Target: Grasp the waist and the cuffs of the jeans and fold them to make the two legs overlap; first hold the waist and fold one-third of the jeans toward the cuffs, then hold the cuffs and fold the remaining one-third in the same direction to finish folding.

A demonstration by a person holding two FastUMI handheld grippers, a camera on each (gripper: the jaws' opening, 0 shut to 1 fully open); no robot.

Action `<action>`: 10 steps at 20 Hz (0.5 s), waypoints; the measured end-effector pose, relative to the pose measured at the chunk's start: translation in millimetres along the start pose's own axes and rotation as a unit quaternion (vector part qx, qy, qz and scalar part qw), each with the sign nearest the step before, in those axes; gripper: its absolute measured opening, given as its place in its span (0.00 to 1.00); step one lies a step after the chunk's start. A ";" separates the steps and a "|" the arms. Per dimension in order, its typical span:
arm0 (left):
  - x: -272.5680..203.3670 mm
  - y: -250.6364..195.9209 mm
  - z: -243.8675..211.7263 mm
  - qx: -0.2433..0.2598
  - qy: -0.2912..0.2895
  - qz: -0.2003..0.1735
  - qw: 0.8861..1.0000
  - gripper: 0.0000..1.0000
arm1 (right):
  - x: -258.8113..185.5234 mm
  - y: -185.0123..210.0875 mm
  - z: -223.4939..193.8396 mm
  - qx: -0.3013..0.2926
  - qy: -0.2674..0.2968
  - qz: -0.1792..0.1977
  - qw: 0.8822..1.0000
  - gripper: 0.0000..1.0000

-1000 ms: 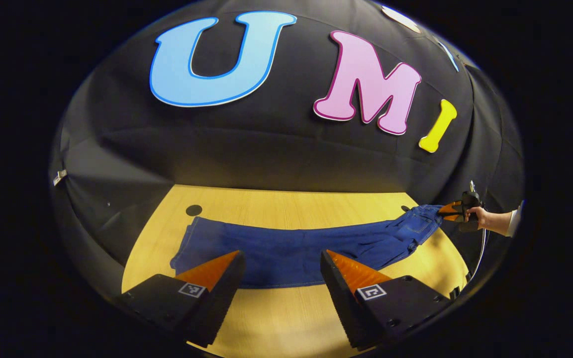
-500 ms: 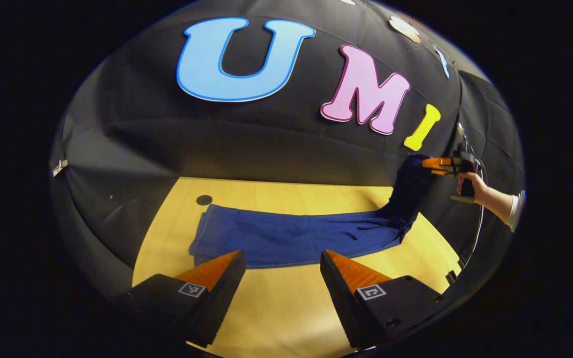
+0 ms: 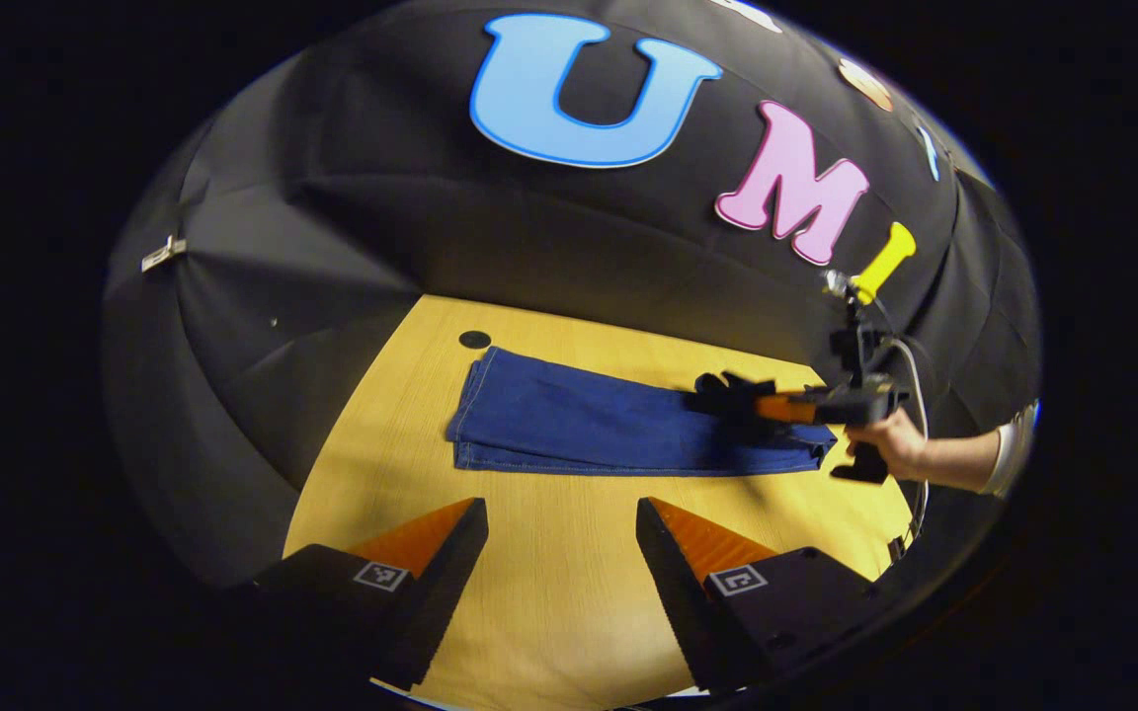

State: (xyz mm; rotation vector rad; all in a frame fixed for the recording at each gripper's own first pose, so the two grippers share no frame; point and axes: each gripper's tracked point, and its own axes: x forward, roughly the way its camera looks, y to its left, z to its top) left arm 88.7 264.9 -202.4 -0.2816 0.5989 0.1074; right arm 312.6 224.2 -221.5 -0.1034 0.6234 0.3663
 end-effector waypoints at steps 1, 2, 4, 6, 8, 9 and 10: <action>4.6 4.8 -2.3 -0.006 0.007 0.005 1.000 0.95 | 14.4 11.0 -7.1 -0.015 0.003 0.008 1.000 0.20; 10.0 8.8 -1.9 -0.011 0.013 0.009 1.000 0.95 | 15.1 19.0 -15.7 -0.009 0.012 0.046 0.999 0.35; 27.0 12.6 -1.9 -0.031 0.030 0.009 0.999 0.95 | 0.3 48.2 -28.1 0.014 0.040 0.127 0.991 0.65; 49.6 15.9 0.3 -0.060 0.054 0.011 0.997 0.95 | -17.5 54.3 -13.1 0.015 0.023 0.154 0.988 0.95; 73.8 20.7 4.6 -0.088 0.082 0.013 0.993 0.95 | -42.2 47.2 11.6 0.016 -0.014 0.173 0.985 1.00; 87.4 25.0 6.2 -0.097 0.098 0.018 0.990 0.95 | -57.9 41.7 23.6 0.016 -0.034 0.183 0.982 1.00; 99.3 29.8 9.1 -0.100 0.118 0.021 0.988 0.95 | -74.7 37.2 33.3 0.013 -0.050 0.192 0.980 1.00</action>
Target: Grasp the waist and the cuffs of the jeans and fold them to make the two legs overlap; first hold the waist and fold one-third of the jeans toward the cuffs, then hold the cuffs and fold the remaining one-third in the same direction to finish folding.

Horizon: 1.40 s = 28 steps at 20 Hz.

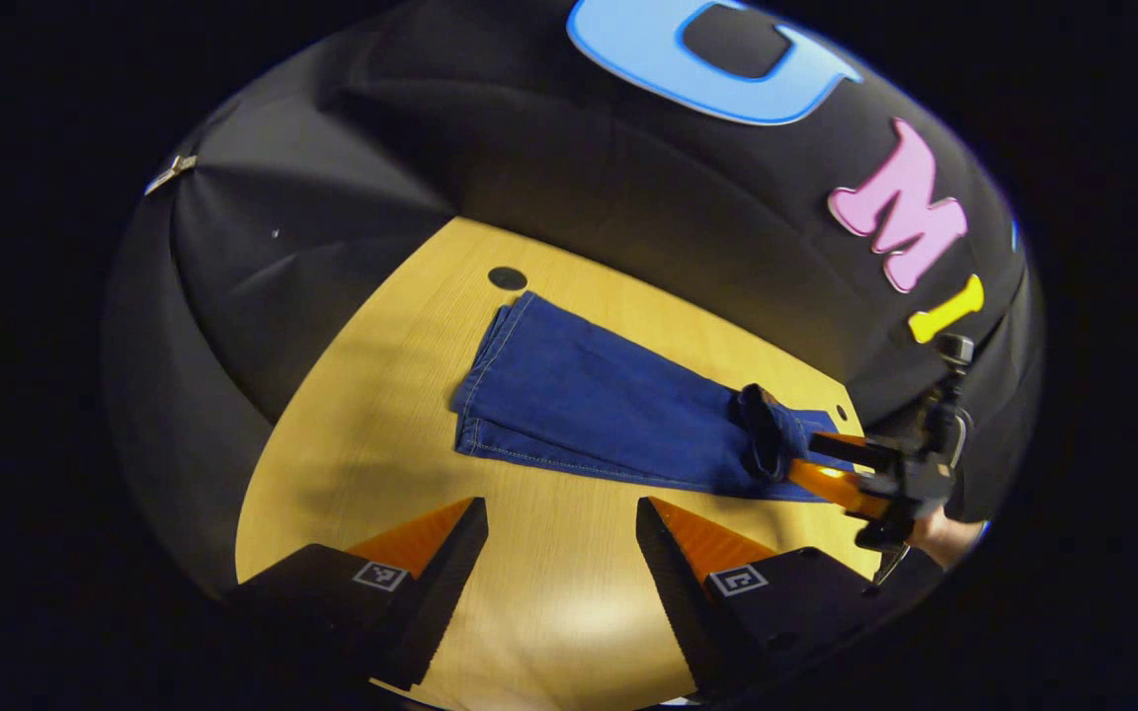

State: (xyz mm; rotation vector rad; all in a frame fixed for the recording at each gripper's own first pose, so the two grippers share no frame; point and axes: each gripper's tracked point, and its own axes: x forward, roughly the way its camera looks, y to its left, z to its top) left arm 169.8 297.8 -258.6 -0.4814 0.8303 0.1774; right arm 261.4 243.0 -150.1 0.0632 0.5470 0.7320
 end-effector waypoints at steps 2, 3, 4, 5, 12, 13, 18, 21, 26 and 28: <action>22.0 14.1 14.8 0.007 0.039 0.023 0.999 0.95 | -34.6 -0.1 16.8 -0.012 -0.022 0.014 1.000 1.00; 32.8 22.4 22.9 0.009 0.057 0.038 0.998 0.95 | -52.0 -3.7 18.6 -0.015 -0.026 0.016 0.999 1.00; 43.1 29.9 31.1 0.013 0.071 0.050 0.996 0.95 | -67.5 -8.5 18.7 -0.015 -0.030 0.015 0.999 1.00; 54.6 35.7 36.8 0.015 0.085 0.060 0.994 0.94 | -82.8 -14.9 15.1 -0.010 -0.033 0.013 0.999 1.00; 116.3 73.4 34.1 -0.019 0.143 0.118 0.983 0.85 | -147.9 -81.2 -65.3 0.050 0.011 -0.048 0.997 0.98; 116.0 78.3 31.5 -0.022 0.151 0.133 0.979 0.86 | -153.0 -87.3 -75.6 0.059 0.018 -0.055 0.997 0.98; 130.0 78.2 27.8 0.030 0.171 0.177 0.969 0.87 | -162.7 -101.3 -89.7 0.081 0.022 -0.066 0.994 0.98; 138.3 69.7 26.0 0.006 0.153 0.188 0.970 0.74 | -164.2 -99.0 -82.8 0.091 0.014 -0.061 0.994 0.98; 138.6 51.7 30.7 -0.070 0.096 0.151 0.981 0.08 | -171.3 -102.8 -88.0 0.092 0.014 -0.063 0.994 0.98; 135.6 35.1 46.5 -0.110 0.061 0.105 0.987 0.07 | -176.3 -104.0 -92.0 0.092 0.014 -0.063 0.994 0.98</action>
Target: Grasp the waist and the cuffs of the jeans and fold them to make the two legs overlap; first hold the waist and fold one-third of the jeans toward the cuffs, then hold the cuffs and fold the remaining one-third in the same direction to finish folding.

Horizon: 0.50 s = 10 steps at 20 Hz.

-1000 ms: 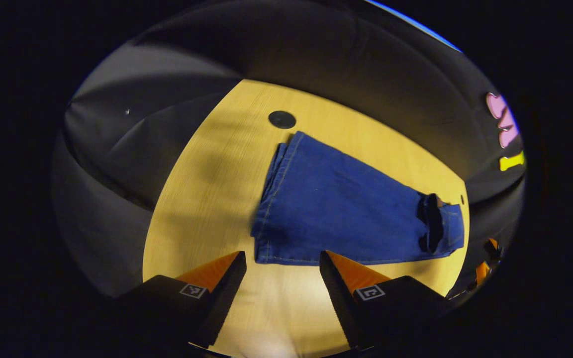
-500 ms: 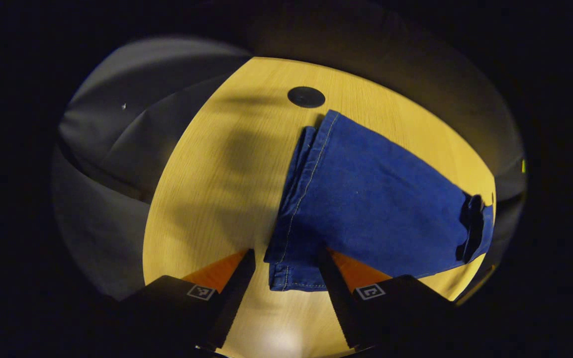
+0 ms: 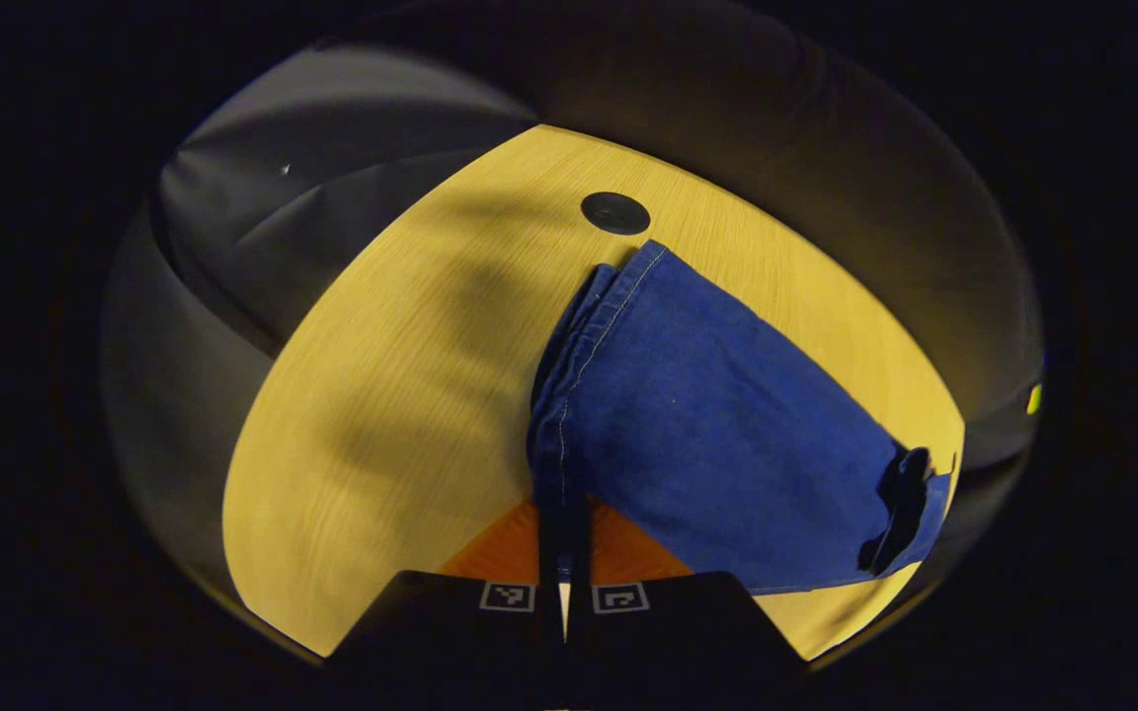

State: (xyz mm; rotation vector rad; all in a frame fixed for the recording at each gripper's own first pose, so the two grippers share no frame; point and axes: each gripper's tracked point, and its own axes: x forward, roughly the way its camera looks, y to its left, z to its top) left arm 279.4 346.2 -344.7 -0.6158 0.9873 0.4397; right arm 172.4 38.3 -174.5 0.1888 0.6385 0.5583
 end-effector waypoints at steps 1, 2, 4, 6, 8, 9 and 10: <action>-13.0 -15.8 4.2 -0.013 -0.020 -0.040 0.999 0.06 | -2.6 -2.9 -1.4 0.000 -0.001 -0.002 1.000 0.98; -28.9 -32.5 13.4 -0.013 -0.045 -0.082 0.996 0.06 | -4.9 -5.0 -3.1 0.004 -0.001 -0.002 1.000 0.98; -69.5 -60.2 25.0 0.016 -0.088 -0.134 0.987 0.06 | -8.5 -10.0 -3.9 0.013 -0.003 -0.001 1.000 0.98; -121.5 -80.2 21.4 0.057 -0.114 -0.165 0.978 0.06 | -12.5 -14.6 -0.8 0.017 -0.008 -0.001 1.000 0.98; -161.7 -117.2 21.8 0.085 -0.139 -0.202 0.966 0.06 | -16.5 -18.9 4.4 0.020 -0.017 0.001 1.000 0.98; -176.1 -137.3 16.6 0.092 -0.148 -0.222 0.959 0.06 | -20.7 -22.0 6.3 0.022 -0.021 0.002 1.000 0.98; -191.8 -162.9 10.5 0.101 -0.154 -0.245 0.952 0.06 | -23.2 -24.0 8.2 0.025 -0.024 0.003 0.999 0.98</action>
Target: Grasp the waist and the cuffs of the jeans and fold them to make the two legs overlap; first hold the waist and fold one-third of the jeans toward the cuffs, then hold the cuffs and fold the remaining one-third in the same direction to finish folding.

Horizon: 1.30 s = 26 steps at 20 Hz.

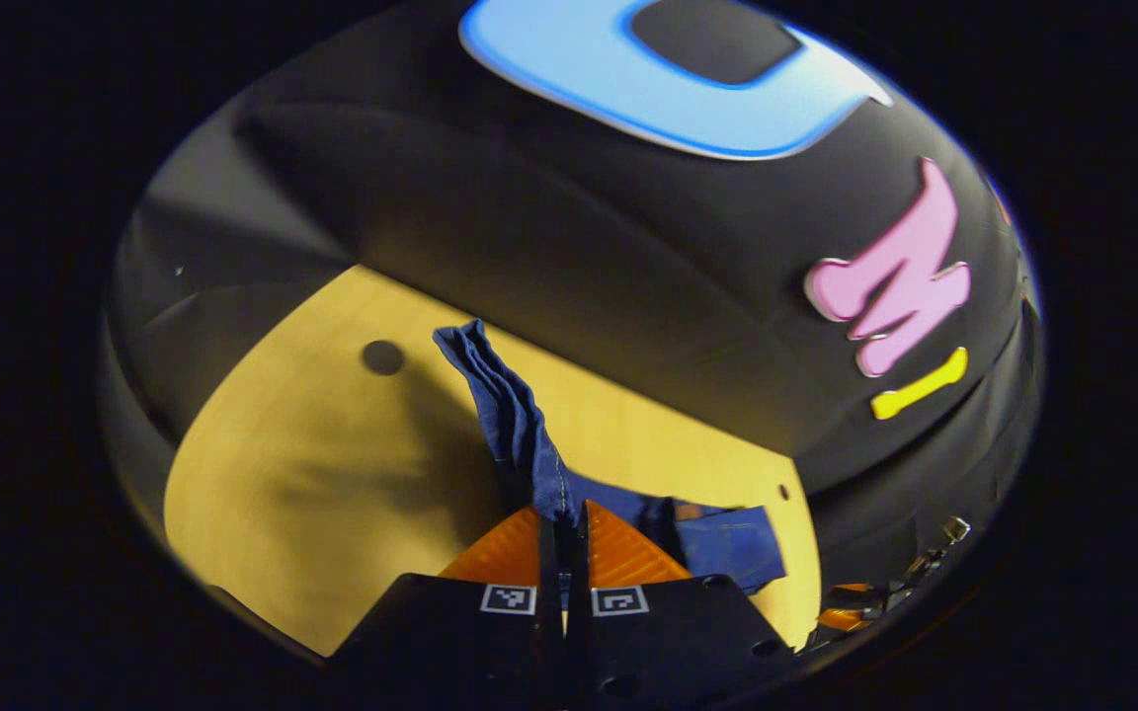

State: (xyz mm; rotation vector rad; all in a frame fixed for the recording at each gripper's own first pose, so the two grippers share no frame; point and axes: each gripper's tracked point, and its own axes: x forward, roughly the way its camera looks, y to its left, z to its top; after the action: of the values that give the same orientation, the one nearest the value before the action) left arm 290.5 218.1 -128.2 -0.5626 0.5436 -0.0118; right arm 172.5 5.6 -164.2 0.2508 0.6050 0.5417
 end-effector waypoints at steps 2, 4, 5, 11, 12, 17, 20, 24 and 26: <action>13.3 -66.9 -9.6 0.033 -0.003 -0.031 0.999 0.06 | -7.1 -9.3 2.6 0.004 -0.008 0.000 1.000 0.98; 31.8 -140.7 -31.4 0.092 -0.002 -0.064 0.994 0.06 | -14.7 -21.9 1.5 0.005 -0.012 -0.001 1.000 0.98; 44.7 -178.0 -45.0 0.117 0.003 -0.085 0.990 0.06 | -18.8 -28.2 0.2 0.005 -0.012 -0.002 1.000 0.98; 138.9 -204.7 -199.2 0.269 0.187 0.003 0.945 0.07 | -43.2 -77.3 -22.1 0.003 -0.008 -0.002 1.000 0.99; 143.2 -186.9 -214.6 0.285 0.224 0.035 0.931 0.07 | -47.3 -85.8 -26.2 0.003 -0.006 -0.002 1.000 0.99; 140.2 -176.7 -216.9 0.276 0.215 0.095 0.932 0.25 | -62.5 -113.4 -31.2 -0.029 -0.021 -0.007 0.999 0.98; 136.9 -187.1 -215.7 0.272 0.183 0.106 0.939 0.56 | -71.8 -112.1 -28.9 -0.051 -0.037 -0.009 0.998 0.98; 92.6 -215.6 -179.8 0.295 0.088 0.108 0.945 1.00 | -95.2 -98.1 -3.2 -0.072 -0.092 -0.020 0.993 0.98; 52.7 -232.0 -162.2 0.292 0.031 0.102 0.950 0.99 | -116.2 -92.9 16.0 -0.092 -0.134 -0.044 0.986 0.98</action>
State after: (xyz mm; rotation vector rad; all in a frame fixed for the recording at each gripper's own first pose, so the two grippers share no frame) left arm 287.2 -69.0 -150.5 0.0746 0.6231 0.0060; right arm 139.8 -136.7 -131.6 0.1176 0.3010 0.4648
